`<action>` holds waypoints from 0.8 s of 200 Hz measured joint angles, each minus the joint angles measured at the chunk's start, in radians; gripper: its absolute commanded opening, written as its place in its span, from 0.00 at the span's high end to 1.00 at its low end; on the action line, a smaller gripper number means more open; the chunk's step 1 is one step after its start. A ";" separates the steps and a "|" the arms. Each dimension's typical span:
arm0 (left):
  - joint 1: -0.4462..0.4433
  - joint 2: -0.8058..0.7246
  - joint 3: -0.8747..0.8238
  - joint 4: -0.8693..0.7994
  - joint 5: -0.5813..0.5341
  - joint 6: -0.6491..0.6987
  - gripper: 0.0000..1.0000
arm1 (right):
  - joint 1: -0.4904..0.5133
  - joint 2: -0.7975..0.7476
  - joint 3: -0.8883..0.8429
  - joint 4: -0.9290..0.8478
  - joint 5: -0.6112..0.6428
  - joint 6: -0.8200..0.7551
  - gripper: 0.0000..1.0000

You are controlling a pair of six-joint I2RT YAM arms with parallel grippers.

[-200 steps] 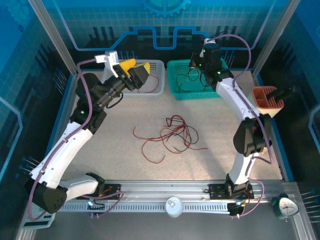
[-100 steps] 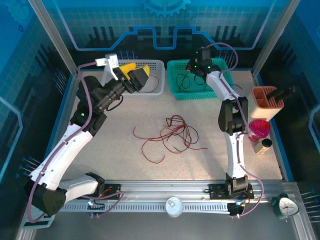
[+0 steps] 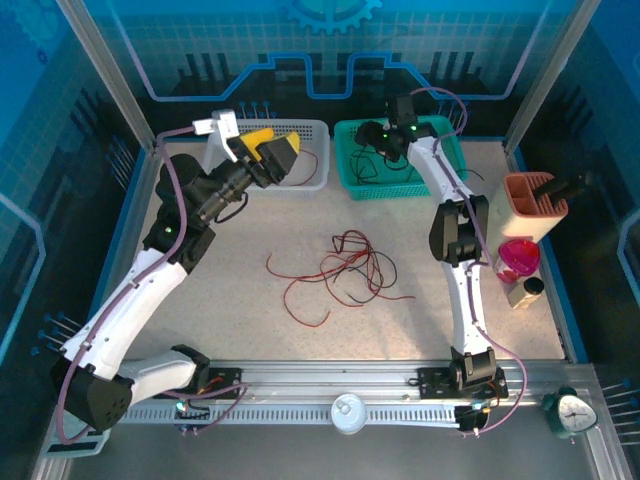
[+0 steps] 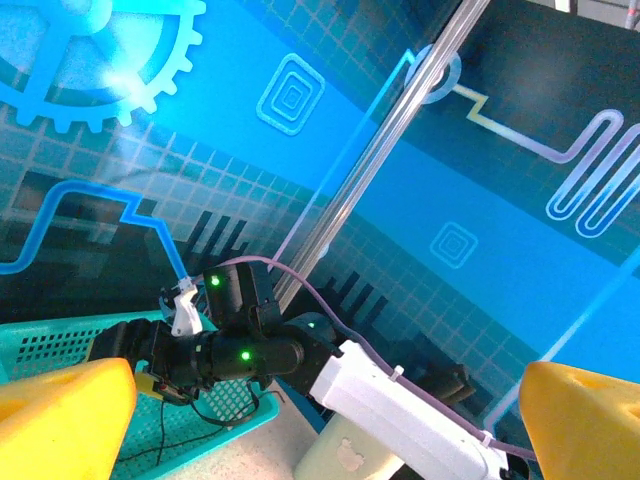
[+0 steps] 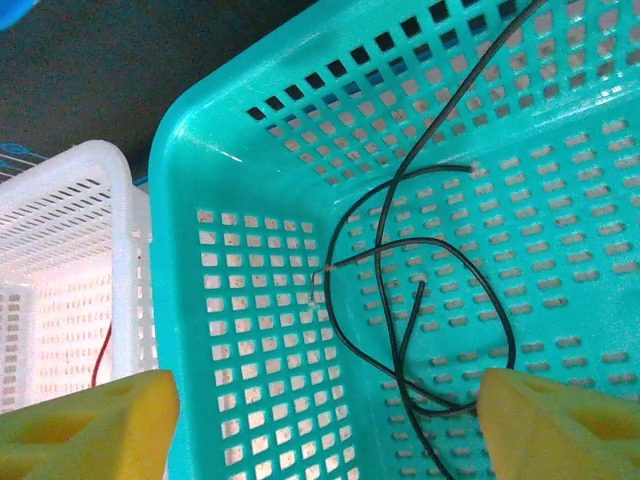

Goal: Untangle the cables

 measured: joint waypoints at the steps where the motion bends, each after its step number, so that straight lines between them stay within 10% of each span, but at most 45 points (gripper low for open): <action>1: 0.000 0.000 0.000 0.000 0.000 0.000 0.01 | 0.000 0.000 0.000 -0.003 0.000 0.000 0.14; 82: -0.004 0.001 -0.010 0.021 0.008 -0.019 0.01 | -0.023 -0.278 -0.167 -0.138 0.179 -0.109 0.14; 160: -0.008 0.011 -0.024 0.019 0.016 -0.019 0.01 | -0.256 -0.516 -0.484 -0.024 0.314 0.030 0.09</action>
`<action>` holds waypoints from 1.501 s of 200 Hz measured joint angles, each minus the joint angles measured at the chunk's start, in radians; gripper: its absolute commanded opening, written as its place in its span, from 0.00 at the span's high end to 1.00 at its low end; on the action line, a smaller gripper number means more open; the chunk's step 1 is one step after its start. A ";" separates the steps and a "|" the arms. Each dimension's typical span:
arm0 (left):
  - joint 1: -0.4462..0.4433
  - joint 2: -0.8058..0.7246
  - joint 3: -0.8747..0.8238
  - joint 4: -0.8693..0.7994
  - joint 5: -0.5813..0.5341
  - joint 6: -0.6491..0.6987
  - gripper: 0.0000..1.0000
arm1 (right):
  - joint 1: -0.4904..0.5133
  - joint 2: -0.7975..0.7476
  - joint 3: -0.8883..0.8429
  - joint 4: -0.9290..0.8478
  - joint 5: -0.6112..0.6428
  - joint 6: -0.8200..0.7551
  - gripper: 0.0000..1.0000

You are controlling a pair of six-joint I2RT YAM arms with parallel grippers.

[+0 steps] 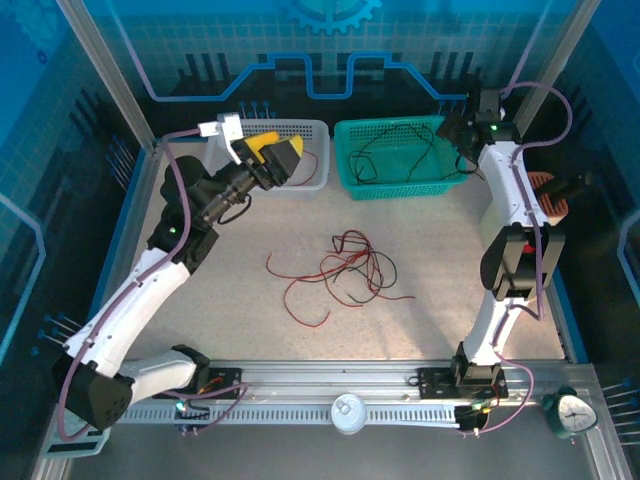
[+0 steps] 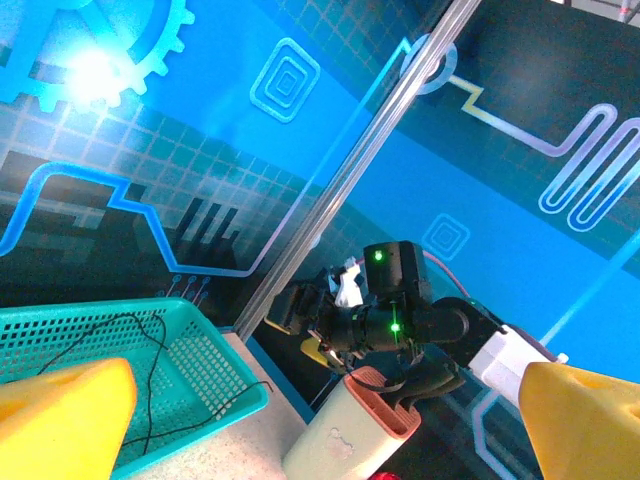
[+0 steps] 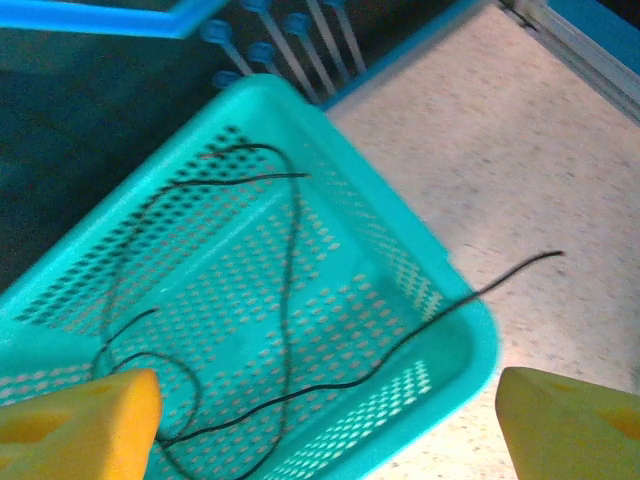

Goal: Untangle the cables

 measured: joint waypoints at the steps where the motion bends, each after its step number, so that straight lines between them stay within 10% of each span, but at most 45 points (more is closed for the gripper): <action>1: 0.000 0.000 0.000 0.000 0.000 0.000 0.01 | -0.001 0.001 -0.001 0.000 0.000 0.001 0.09; 112: -0.001 0.042 0.000 0.004 0.018 0.000 0.01 | -0.026 0.113 -0.037 0.009 0.035 0.196 0.27; 300: -0.001 0.054 0.000 0.008 0.025 0.000 0.01 | -0.025 0.247 0.024 -0.046 0.100 0.301 0.14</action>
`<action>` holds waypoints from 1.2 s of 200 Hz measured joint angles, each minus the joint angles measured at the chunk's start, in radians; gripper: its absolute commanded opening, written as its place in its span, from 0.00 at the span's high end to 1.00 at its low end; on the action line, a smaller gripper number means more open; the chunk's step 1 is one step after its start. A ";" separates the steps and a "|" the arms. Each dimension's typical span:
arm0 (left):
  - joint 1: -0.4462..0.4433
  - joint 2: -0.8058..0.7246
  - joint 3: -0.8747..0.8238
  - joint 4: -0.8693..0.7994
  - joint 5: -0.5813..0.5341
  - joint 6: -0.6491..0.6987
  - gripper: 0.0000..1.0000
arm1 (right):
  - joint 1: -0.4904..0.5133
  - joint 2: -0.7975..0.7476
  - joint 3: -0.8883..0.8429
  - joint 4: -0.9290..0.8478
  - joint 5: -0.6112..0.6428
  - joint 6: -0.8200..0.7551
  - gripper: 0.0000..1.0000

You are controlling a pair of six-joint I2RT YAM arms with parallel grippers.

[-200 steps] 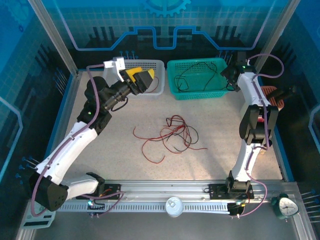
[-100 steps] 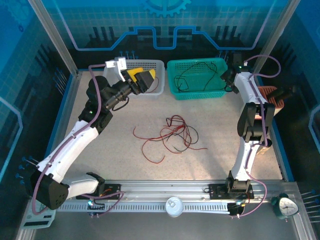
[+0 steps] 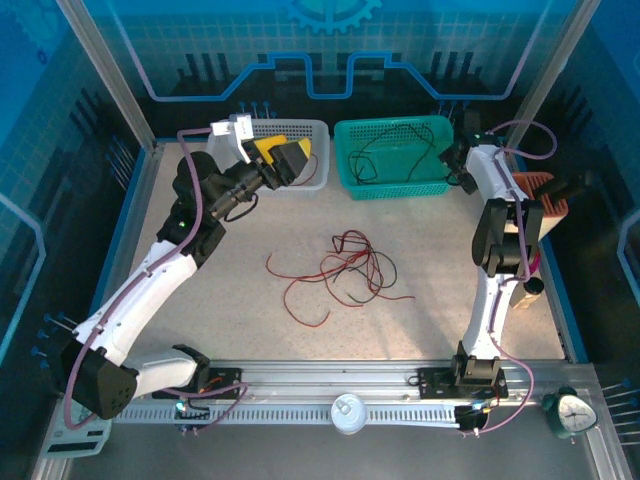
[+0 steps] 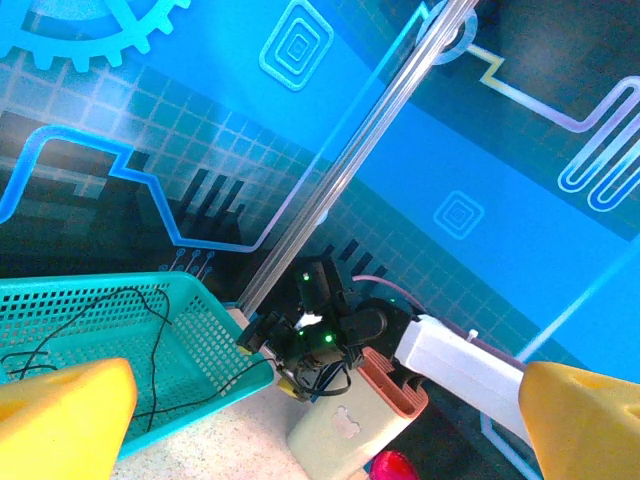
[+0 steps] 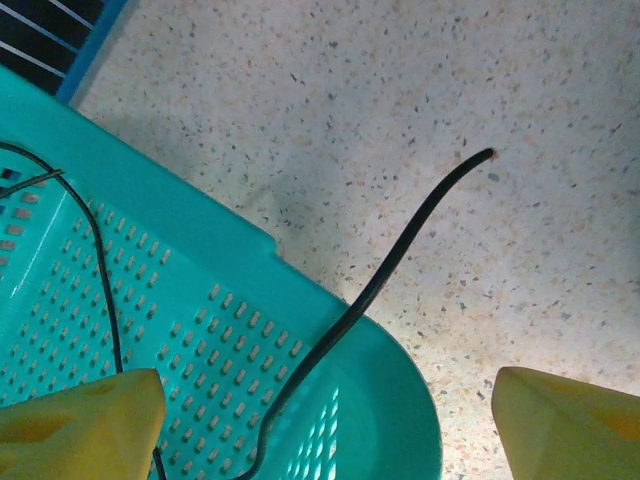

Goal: Untangle the cables

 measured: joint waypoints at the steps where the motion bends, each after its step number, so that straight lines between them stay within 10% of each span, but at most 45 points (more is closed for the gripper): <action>1: 0.000 0.000 0.000 0.000 0.000 0.000 0.01 | 0.000 0.002 0.000 0.001 0.000 0.002 0.14; 100: 0.000 0.016 0.000 0.000 0.000 0.000 0.01 | -0.033 0.005 -0.090 0.185 -0.103 0.035 0.19; 178: -0.013 0.021 0.000 0.000 0.000 -0.008 0.01 | -0.030 -0.016 -0.155 0.306 -0.210 0.005 0.43; 240: -0.014 0.021 0.000 0.000 0.000 -0.015 0.01 | 0.003 -0.057 -0.186 0.323 -0.239 -0.046 0.12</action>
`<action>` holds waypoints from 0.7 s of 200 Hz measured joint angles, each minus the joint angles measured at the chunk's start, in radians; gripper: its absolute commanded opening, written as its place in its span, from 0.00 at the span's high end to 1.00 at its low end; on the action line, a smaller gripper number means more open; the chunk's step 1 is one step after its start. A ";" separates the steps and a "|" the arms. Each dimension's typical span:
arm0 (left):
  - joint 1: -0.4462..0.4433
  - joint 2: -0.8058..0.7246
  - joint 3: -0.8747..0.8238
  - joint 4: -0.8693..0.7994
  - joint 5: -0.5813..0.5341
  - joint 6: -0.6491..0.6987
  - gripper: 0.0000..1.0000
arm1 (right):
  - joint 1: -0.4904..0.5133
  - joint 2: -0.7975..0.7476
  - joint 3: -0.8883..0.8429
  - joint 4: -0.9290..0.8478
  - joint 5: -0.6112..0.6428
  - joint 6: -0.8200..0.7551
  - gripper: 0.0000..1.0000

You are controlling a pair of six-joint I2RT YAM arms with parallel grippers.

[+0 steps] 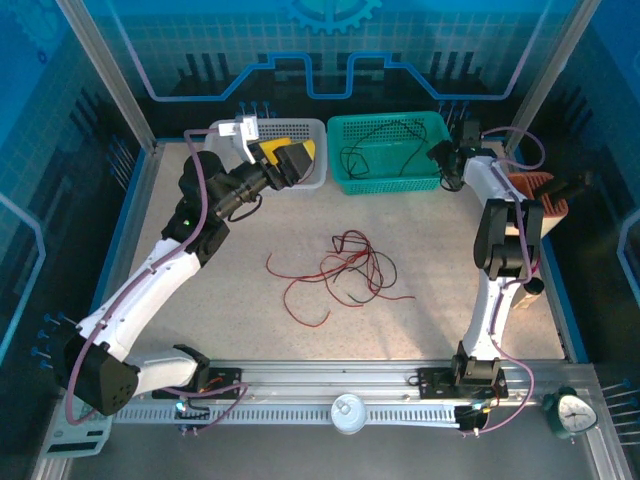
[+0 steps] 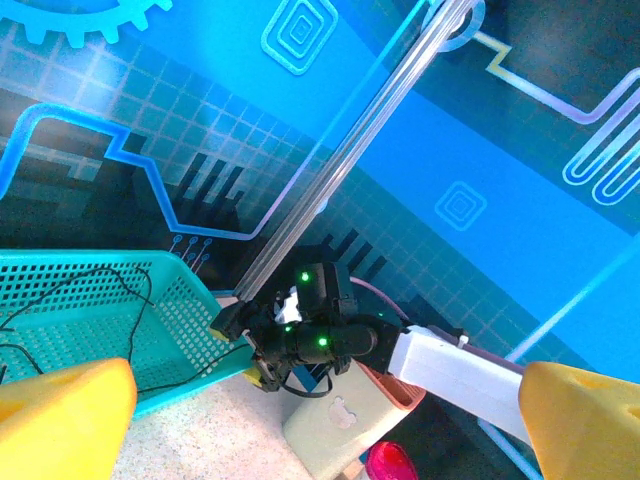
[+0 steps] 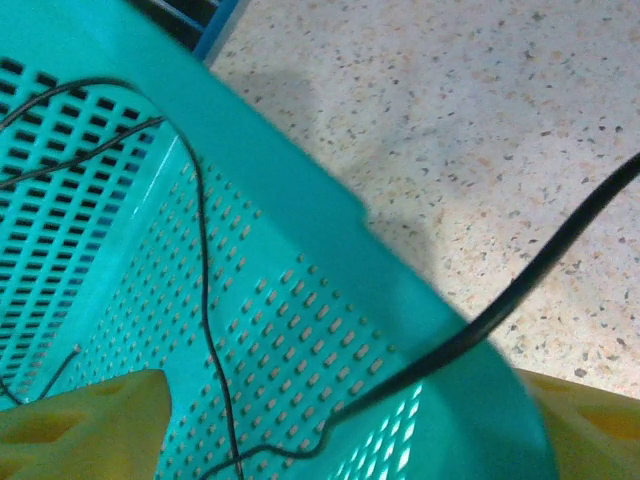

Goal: Untangle the cables

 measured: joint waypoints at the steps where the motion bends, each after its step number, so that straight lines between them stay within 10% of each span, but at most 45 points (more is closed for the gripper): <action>1: 0.000 0.000 0.000 0.000 0.000 0.000 0.01 | 0.000 -0.002 0.000 0.000 0.000 0.001 0.12; 140: -0.006 0.008 0.000 -0.002 0.000 -0.002 0.01 | -0.069 -0.046 -0.055 0.013 0.036 0.203 0.18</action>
